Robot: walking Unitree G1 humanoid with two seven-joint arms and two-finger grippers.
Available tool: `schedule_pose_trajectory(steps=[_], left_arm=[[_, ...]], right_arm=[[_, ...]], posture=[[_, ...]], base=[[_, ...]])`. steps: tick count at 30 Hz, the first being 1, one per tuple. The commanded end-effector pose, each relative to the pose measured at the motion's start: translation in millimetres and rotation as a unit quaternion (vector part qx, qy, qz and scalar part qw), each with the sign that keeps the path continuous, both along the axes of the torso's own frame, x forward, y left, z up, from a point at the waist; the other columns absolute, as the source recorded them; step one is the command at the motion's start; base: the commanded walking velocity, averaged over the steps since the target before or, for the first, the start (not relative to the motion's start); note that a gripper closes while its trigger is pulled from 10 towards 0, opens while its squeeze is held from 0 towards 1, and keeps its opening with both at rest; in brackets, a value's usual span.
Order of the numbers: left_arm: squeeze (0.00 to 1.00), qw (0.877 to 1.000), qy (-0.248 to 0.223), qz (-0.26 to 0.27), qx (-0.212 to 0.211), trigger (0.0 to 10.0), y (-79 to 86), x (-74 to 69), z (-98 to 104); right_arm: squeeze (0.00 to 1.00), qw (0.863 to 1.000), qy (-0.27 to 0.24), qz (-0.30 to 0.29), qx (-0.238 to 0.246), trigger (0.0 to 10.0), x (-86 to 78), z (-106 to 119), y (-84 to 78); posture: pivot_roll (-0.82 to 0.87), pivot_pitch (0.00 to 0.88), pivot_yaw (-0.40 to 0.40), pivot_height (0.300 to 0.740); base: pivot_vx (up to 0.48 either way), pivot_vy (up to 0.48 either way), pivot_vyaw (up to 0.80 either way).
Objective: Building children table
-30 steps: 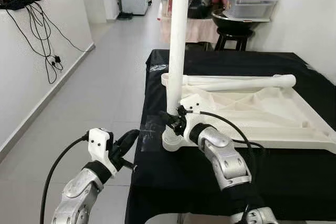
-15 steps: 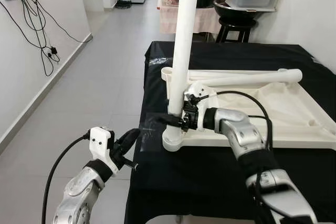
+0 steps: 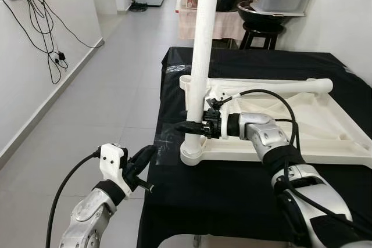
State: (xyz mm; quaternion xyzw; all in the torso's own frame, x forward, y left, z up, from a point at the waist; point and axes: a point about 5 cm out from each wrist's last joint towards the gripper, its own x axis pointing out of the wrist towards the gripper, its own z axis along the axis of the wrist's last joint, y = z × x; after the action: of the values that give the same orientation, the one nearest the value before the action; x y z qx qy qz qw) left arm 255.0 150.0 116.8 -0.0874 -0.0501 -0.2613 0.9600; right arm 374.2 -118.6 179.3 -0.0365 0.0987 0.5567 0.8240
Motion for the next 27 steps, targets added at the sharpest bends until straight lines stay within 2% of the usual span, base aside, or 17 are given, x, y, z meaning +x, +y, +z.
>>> schedule_pose_trajectory(steps=[1, 5, 6, 7, 8, 9, 10, 11, 13, 14, 17, 20, 21, 23, 25, 26, 27], left_arm=[[0.00, 1.000, 0.006, 0.001, 0.002, 10.0, -0.5, -1.9, -1], [0.00, 1.000, 0.005, 0.002, 0.001, 10.0, 0.7, -2.5, -1], [0.00, 1.000, 0.005, 0.003, 0.001, 10.0, 1.6, -2.9, -1], [0.00, 1.000, 0.005, 0.003, 0.001, 10.0, 3.7, -3.2, 0], [0.00, 1.000, 0.005, 0.003, 0.001, 10.0, 3.7, -3.2, 0], [0.00, 1.000, 0.006, 0.003, 0.002, 10.0, 4.9, -3.2, 0], [0.00, 1.000, 0.006, 0.001, 0.003, 10.0, 5.3, -2.9, 0], [0.00, 1.000, 0.006, 0.001, 0.003, 10.0, 5.3, -2.9, 0], [0.00, 1.000, 0.009, -0.003, 0.007, 10.0, 5.6, -0.9, -1], [0.00, 1.000, 0.009, -0.003, 0.007, 10.0, 5.6, -0.9, -1], [0.00, 1.000, 0.009, -0.005, 0.006, 10.0, 2.7, 0.0, -1], [0.00, 1.000, 0.008, 0.001, 0.005, 10.0, 3.1, -1.2, -1], [0.00, 1.000, 0.007, 0.008, 0.003, 10.0, 4.9, -3.2, -1], [0.00, 1.000, 0.009, 0.005, 0.003, 10.0, 5.0, -2.9, -1], [0.00, 1.000, 0.009, 0.005, 0.003, 10.0, 5.0, -2.9, -1], [0.00, 1.000, 0.009, 0.003, 0.003, 10.0, 4.6, -2.3, -1], [0.00, 1.000, 0.009, 0.001, 0.004, 10.0, 3.9, -1.4, -1]], right_arm=[[0.00, 1.000, 0.014, 0.006, 0.010, 0.0, -3.2, -6, -4.8], [0.00, 0.999, 0.018, -0.035, 0.008, 0.0, -6.1, -18, -8.6], [0.00, 0.996, 0.023, -0.088, -0.005, 0.0, -6.9, -29, -6.9], [0.00, 0.986, 0.026, -0.160, -0.024, 0.0, -7.2, -41, -3.8], [0.00, 0.986, 0.026, -0.160, -0.024, 0.0, -7.2, -41, -3.8], [0.00, 0.955, 0.068, -0.287, -0.038, 0.0, -25.0, -69, 7.9], [0.00, 0.935, 0.068, -0.342, -0.058, 0.0, -43.7, -78, 15.7], [0.00, 0.935, 0.068, -0.342, -0.058, 0.0, -43.7, -78, 15.7], [0.00, 0.951, -0.019, -0.297, -0.083, 0.0, -55.3, -61, 32.6], [0.00, 0.951, -0.019, -0.297, -0.083, 0.0, -55.3, -61, 32.6], [0.00, 0.947, -0.005, -0.303, -0.107, 0.0, -38.2, -70, 24.1], [0.00, 0.948, 0.001, -0.300, -0.106, 0.0, -36.8, -71, 26.4], [0.00, 0.956, 0.004, -0.282, -0.082, 10.0, -35.5, -66, 35.5], [0.00, 0.966, 0.008, -0.251, -0.054, 10.0, -34.9, -60, 41.9], [0.00, 0.966, 0.008, -0.251, -0.054, 10.0, -34.9, -60, 41.9], [1.00, 0.974, 0.002, -0.225, -0.034, 10.0, -35.6, -53, 45.5], [1.00, 0.981, -0.002, -0.191, -0.012, 10.0, -38.9, -43, 49.1]], posture=[[0.06, 0.000, -0.070, 0.740], [0.04, 0.000, -0.079, 0.740], [0.04, 0.000, -0.078, 0.740], [0.02, 0.000, -0.066, 0.740], [0.02, 0.000, -0.066, 0.740], [0.01, 0.000, -0.058, 0.740], [0.01, 0.000, -0.058, 0.740], [0.01, 0.000, -0.058, 0.740], [-0.01, 0.000, -0.041, 0.740], [-0.01, 0.000, -0.041, 0.740], [0.03, 0.000, -0.079, 0.740], [0.04, 0.000, -0.080, 0.740], [0.04, 0.000, -0.079, 0.740], [0.04, 0.000, -0.075, 0.740], [0.04, 0.000, -0.075, 0.740], [0.04, 0.000, -0.067, 0.740], [0.03, 0.000, -0.059, 0.740]], base=[[0.000, 0.000, 0.00], [0.000, 0.000, 0.00], [0.000, 0.000, 0.00], [0.000, 0.000, 0.00], [0.000, 0.000, 0.00], [0.000, 0.000, 0.00], [0.000, 0.000, 0.00], [0.000, 0.000, 0.00], [0.000, 0.000, 0.00], [0.000, 0.000, 0.00], [0.000, 0.000, 0.00], [0.000, 0.000, 0.00], [0.000, 0.000, 0.00], [0.000, 0.000, 0.00], [0.000, 0.000, 0.00], [0.000, 0.000, 0.00], [0.000, 0.000, 0.00]])
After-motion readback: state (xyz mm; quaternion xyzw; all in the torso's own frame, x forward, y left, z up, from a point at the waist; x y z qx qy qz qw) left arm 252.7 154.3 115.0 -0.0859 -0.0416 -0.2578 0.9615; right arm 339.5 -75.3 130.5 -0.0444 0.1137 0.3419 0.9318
